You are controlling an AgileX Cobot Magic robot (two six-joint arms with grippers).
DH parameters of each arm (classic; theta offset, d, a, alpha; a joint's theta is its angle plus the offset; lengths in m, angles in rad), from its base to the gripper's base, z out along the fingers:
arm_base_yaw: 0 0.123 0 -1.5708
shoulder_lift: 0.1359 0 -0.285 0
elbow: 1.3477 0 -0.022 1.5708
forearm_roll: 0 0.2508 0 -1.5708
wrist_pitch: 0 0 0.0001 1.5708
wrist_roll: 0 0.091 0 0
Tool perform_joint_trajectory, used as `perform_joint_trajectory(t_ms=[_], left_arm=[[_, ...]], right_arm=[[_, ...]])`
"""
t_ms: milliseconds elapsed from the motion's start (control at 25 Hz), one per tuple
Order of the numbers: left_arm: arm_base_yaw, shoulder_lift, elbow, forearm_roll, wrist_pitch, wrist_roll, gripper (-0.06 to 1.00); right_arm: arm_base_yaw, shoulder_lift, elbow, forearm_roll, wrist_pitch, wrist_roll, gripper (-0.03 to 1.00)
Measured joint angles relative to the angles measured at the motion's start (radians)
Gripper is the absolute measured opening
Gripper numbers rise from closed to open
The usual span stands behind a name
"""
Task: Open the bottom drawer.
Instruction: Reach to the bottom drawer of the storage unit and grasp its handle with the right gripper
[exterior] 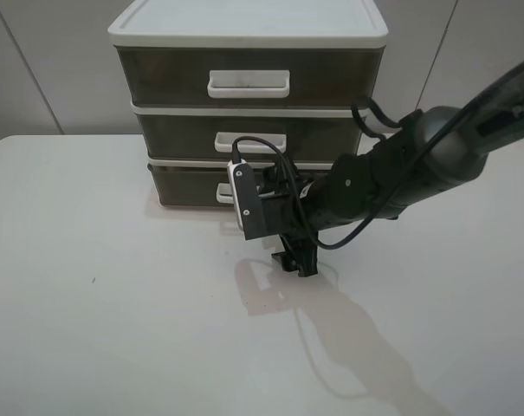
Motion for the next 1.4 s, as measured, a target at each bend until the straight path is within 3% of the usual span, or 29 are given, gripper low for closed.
perform_joint_trajectory(t_ms=[800,960,1240,1400], left_arm=[[0.000,0.000,0.000,0.000,0.000,0.000,0.72],[0.000,0.000,0.000,0.000,0.000,0.000,0.72],[0.000,0.000,0.000,0.000,0.000,0.000,0.72],[0.000,0.000,0.000,0.000,0.000,0.000,0.72]], right_arm=[[0.000,0.014,0.000,0.040,-0.022,0.000,0.79],[0.000,0.020,0.000,0.040,-0.027,0.000,0.62],[0.000,0.020,-0.004,0.047,-0.070,-0.003,0.22],[0.000,0.016,-0.004,0.048,-0.084,-0.003,0.11]])
